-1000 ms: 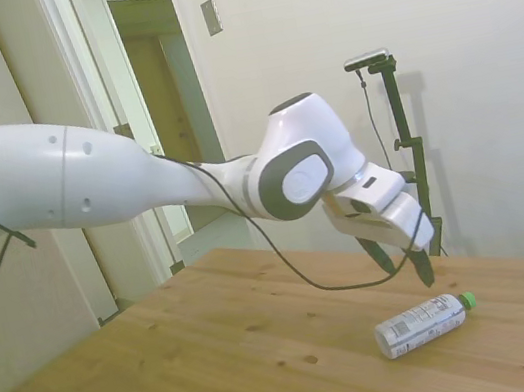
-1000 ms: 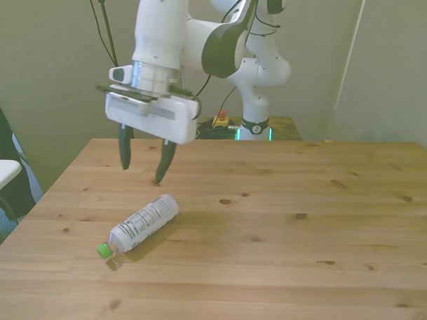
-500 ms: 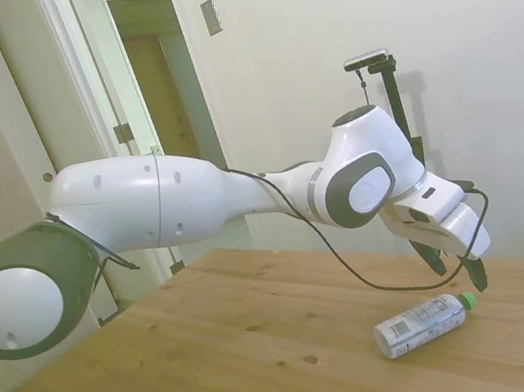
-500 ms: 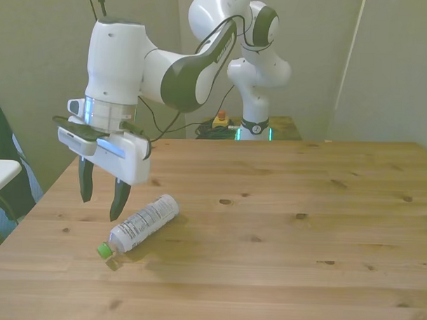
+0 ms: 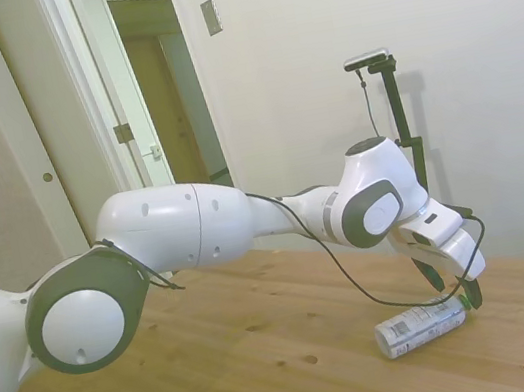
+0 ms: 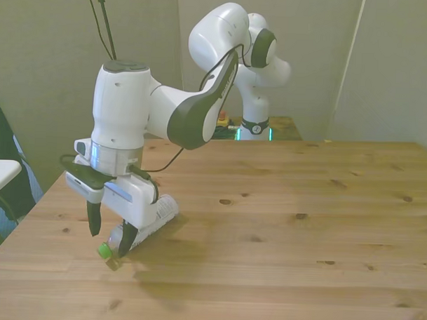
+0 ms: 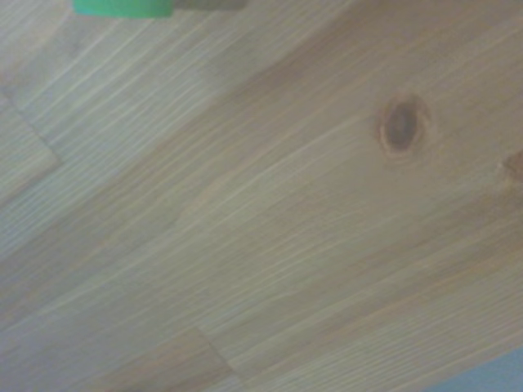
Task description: Stand the water bottle
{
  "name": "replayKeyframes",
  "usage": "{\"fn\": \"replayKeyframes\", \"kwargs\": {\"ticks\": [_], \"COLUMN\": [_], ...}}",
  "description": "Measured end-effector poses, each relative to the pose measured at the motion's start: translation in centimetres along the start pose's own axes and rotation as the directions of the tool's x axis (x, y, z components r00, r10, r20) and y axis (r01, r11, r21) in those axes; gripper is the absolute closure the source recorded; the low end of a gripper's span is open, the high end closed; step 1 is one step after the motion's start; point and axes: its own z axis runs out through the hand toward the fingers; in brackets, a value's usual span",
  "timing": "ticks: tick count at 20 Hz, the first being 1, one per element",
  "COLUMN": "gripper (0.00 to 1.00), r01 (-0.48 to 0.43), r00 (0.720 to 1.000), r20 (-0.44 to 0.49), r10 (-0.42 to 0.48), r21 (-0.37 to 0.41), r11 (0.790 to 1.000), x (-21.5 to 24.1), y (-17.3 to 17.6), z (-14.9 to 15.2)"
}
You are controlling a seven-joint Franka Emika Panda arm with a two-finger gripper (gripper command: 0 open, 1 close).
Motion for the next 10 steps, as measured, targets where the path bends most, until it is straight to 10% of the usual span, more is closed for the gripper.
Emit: {"fn": "replayKeyframes", "kwargs": {"ticks": [4, 5, 10], "gripper": [0.00, 1.00, 1.00], "r01": [0.001, 0.003, 0.000], "r00": [1.000, 1.000, 1.000], "r20": [-0.002, -0.002, 0.002], "r10": [-0.001, -0.003, 0.000], "r21": [-0.016, -0.020, -0.034], "r11": [1.000, 1.000, 0.999], "x": [-0.4, -0.5, -0.8], "y": [-0.6, -0.7, -1.0], "z": [1.5, 1.9, 2.3]}}
